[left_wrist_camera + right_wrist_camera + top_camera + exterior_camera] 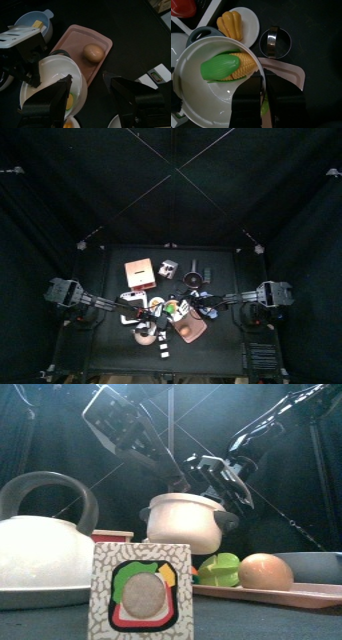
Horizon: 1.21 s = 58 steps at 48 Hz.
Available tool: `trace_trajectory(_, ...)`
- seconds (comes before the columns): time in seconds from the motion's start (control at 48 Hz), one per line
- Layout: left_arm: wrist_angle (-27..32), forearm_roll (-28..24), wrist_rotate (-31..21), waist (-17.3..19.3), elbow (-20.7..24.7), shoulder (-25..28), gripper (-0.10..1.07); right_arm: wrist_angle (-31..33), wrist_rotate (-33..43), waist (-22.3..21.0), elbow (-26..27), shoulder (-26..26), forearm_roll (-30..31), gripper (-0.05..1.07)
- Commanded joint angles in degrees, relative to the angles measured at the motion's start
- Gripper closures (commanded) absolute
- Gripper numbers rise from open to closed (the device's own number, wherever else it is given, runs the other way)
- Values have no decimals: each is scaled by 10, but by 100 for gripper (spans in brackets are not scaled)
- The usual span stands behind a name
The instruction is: Put pot in bottom right corner
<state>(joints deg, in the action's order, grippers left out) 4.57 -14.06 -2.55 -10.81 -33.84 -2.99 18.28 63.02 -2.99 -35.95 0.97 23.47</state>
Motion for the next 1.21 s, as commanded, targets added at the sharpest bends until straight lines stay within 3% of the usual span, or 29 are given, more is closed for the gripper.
trace_trajectory(0.0,-8,14,0,0,-7,-41,9,20,1,8,6,26,-17,75)
trace_trajectory(0.229,-33,63,0,4,-73,-128,9,77,3,68,2,73,-65,74)
trace_trajectory(0.583,-189,98,2,22,-177,-223,9,83,6,178,-44,112,-149,74)
trace_trajectory(0.708,-203,105,2,24,-211,-234,9,88,5,214,-67,109,-172,74)
trace_trajectory(0.958,-207,145,1,20,-225,-237,9,114,7,298,-87,102,-192,74)
trace_trajectory(1.188,-208,147,1,20,-229,-234,9,136,6,325,-86,83,-218,73)
